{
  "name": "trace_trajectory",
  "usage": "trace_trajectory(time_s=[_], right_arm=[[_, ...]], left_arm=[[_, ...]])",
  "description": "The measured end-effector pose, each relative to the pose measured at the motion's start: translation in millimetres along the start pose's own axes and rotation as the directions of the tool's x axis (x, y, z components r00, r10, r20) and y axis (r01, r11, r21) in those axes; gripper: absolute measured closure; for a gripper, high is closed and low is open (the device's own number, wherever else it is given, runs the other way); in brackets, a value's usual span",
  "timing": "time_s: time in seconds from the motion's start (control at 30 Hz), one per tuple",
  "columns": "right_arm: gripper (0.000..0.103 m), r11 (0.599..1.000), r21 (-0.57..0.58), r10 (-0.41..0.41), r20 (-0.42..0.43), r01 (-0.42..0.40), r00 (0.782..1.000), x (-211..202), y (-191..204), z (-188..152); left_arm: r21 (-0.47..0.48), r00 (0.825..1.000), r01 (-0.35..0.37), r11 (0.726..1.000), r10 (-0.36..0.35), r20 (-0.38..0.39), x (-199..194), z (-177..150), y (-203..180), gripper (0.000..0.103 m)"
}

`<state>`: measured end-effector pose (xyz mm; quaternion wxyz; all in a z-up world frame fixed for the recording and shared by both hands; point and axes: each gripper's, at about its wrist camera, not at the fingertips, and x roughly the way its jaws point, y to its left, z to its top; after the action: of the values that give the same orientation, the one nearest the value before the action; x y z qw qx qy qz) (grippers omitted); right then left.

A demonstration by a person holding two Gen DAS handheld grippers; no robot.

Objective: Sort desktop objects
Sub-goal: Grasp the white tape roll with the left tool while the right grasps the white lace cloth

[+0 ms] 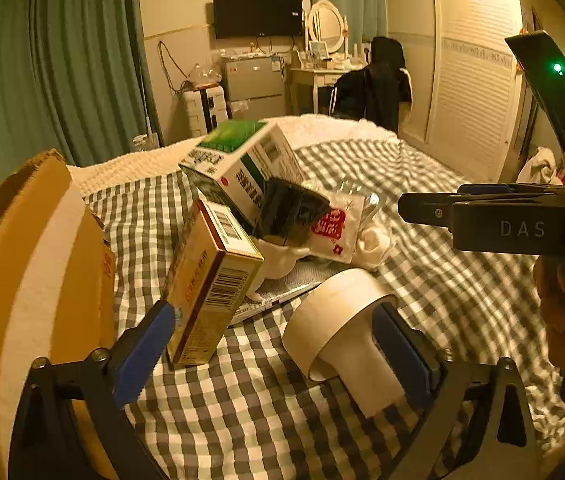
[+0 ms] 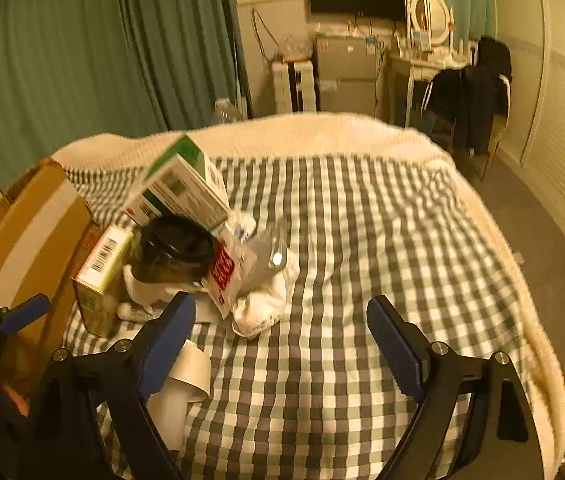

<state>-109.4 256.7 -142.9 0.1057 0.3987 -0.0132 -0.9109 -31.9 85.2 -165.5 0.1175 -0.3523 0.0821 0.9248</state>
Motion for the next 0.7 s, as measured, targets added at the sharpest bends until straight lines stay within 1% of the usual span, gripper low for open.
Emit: trace_trajectory(time_s=[0.03, 0.1, 0.2, 0.27, 0.33, 0.37, 0.43, 0.47, 0.5, 0.53, 0.57, 0.63, 0.67, 0.7], right_arm=[[0.018, 1.0, 0.005, 0.001, -0.011, -0.001, 1.0, 4, -2, -1], [0.019, 1.0, 0.016, 0.006, -0.034, -0.006, 0.999, 11, -4, -2], [0.02, 1.0, 0.027, 0.009, -0.055, -0.008, 0.998, 20, -7, -3], [0.02, 0.999, 0.035, 0.016, -0.067, -0.014, 0.998, 28, -7, -5], [0.025, 0.999, 0.039, 0.025, -0.083, -0.022, 0.996, 37, -5, -6], [0.026, 0.999, 0.035, 0.028, -0.095, -0.025, 0.995, 41, -4, -6], [0.029, 0.999, 0.024, 0.029, -0.114, -0.027, 0.993, 49, 0, -7], [0.029, 0.999, 0.017, 0.031, -0.123, -0.029, 0.992, 54, 2, -8], [0.031, 0.999, 0.014, 0.034, -0.13, -0.032, 0.991, 58, 3, -8], [0.036, 0.999, 0.011, 0.036, -0.136, -0.035, 0.99, 61, 4, -9], [0.039, 0.999, 0.009, 0.039, -0.143, -0.038, 0.989, 65, 4, -9], [0.053, 0.999, 0.0, 0.037, -0.152, -0.038, 0.988, 69, 6, -11], [0.056, 0.999, -0.005, 0.032, -0.154, -0.033, 0.988, 70, 7, -11], [0.062, 1.0, -0.006, 0.029, -0.155, -0.03, 0.988, 70, 6, -13]], left_arm=[[0.0, 1.0, 0.001, 1.0, -0.001, -0.012, 5, -1, 0, 0.011], [-0.001, 0.999, 0.006, 1.0, -0.006, -0.039, 15, -2, -1, 0.014], [0.008, 0.998, 0.004, 1.0, -0.004, -0.058, 27, -4, -3, 0.014], [0.013, 0.998, 0.0, 1.0, 0.001, -0.065, 34, -5, -4, 0.019], [0.006, 0.998, 0.015, 1.0, -0.014, -0.064, 37, -5, -3, 0.034], [0.003, 0.998, 0.018, 1.0, -0.018, -0.066, 37, -4, -2, 0.038], [0.009, 0.997, 0.023, 1.0, -0.022, -0.068, 37, -3, -3, 0.057], [0.015, 0.997, 0.022, 1.0, -0.021, -0.075, 38, -3, -3, 0.062], [0.018, 0.996, 0.024, 1.0, -0.022, -0.083, 39, -4, -3, 0.072], [0.016, 0.996, 0.029, 0.999, -0.027, -0.09, 40, -5, -3, 0.079], [0.012, 0.995, 0.038, 0.999, -0.036, -0.093, 40, -5, -3, 0.083], [0.014, 0.995, 0.047, 0.999, -0.045, -0.094, 40, -3, -3, 0.083], [0.012, 0.994, 0.053, 0.999, -0.052, -0.092, 38, -2, -3, 0.083], [0.009, 0.995, 0.056, 0.998, -0.055, -0.089, 37, -1, -2, 0.084]])
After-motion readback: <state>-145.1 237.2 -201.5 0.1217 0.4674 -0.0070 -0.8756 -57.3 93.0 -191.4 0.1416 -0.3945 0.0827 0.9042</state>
